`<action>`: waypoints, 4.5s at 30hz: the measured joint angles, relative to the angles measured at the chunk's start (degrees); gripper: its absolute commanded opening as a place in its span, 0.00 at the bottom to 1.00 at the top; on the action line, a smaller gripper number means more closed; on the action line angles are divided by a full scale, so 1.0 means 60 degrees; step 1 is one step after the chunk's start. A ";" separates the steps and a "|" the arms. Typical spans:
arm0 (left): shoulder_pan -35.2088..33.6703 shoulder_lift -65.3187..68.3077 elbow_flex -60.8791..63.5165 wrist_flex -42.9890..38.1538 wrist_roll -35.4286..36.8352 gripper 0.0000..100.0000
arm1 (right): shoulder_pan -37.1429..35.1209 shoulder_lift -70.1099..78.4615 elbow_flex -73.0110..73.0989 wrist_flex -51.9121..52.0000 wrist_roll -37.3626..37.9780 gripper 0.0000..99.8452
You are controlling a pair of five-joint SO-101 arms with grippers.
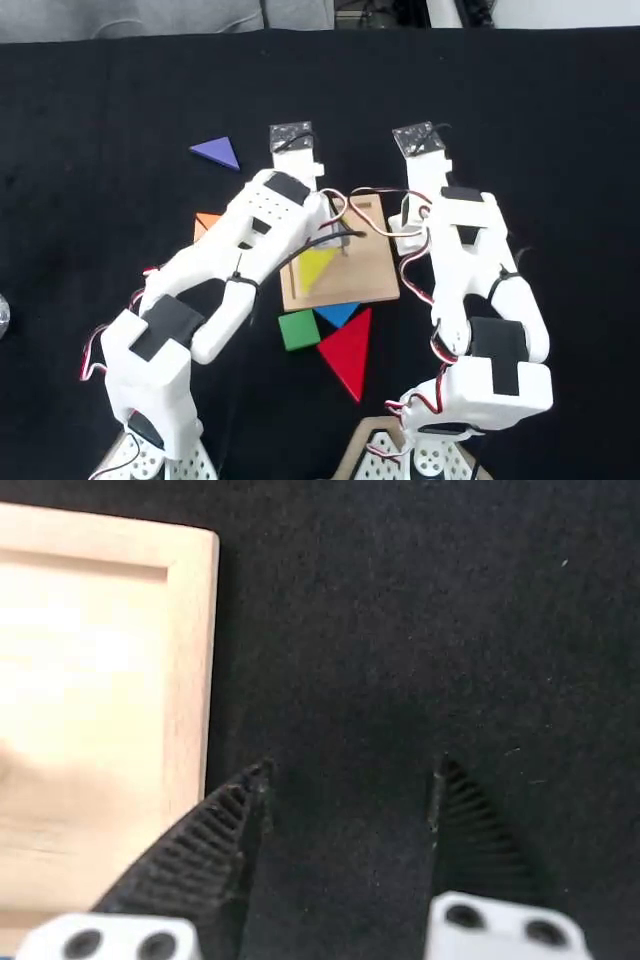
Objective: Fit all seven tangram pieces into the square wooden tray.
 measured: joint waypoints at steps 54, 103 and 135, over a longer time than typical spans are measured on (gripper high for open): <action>-0.0454 0.1201 -0.0747 0.0982 -0.3326 0.32 | 0.1084 0.0000 -0.0015 0.0000 -0.1070 0.24; 0.0396 0.1392 -0.1509 0.0630 -0.5612 0.07 | 0.1099 0.0000 -0.0015 0.0000 -0.1128 0.24; -0.1070 -0.2755 -0.1641 0.3531 -0.4952 0.07 | 0.1099 0.0000 -0.0015 -0.0205 -0.1128 0.24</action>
